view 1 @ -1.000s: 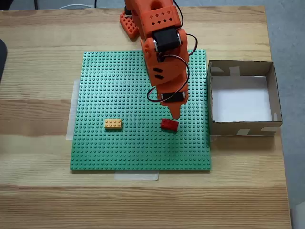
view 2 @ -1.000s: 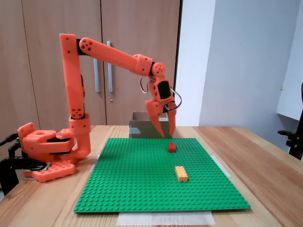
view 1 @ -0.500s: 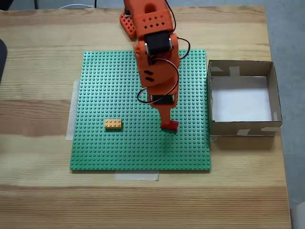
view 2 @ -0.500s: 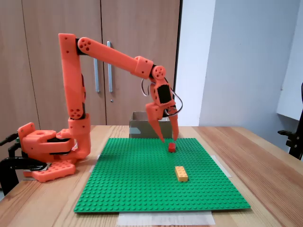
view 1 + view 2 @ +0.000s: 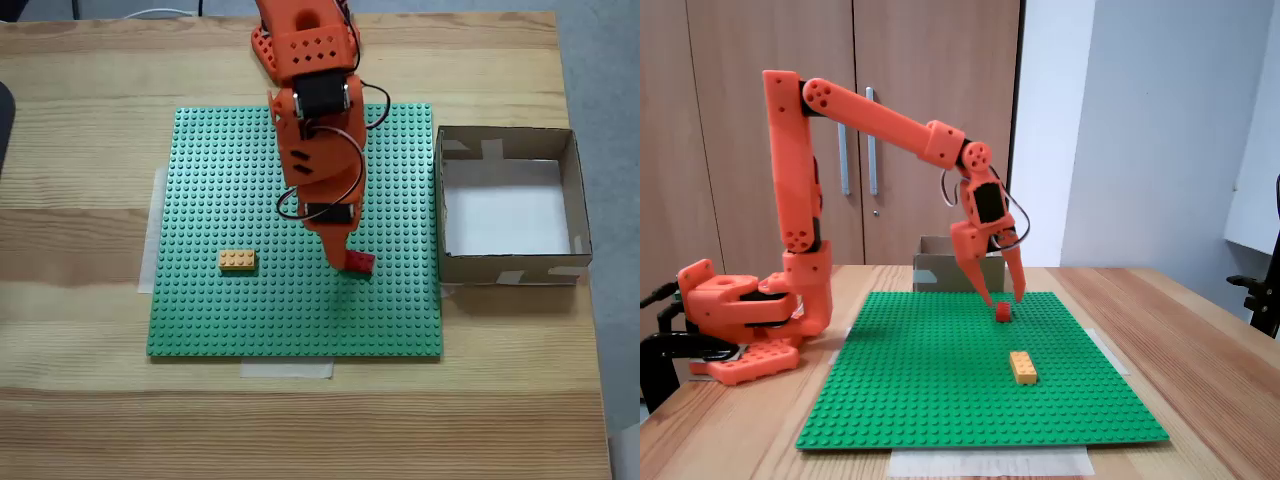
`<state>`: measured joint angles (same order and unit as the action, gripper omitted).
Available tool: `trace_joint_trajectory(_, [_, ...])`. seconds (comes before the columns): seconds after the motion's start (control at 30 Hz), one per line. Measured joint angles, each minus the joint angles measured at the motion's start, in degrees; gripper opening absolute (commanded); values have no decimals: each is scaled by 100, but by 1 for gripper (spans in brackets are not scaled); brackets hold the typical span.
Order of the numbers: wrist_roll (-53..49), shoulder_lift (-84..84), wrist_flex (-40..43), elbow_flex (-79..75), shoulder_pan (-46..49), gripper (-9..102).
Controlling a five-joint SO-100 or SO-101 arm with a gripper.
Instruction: Pick the red lego block and put it in the box.
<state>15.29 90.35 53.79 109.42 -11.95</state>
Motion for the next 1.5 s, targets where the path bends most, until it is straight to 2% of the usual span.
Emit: trace_joint_trajectory(1.5, [-44,-519,-369,26,185,17])
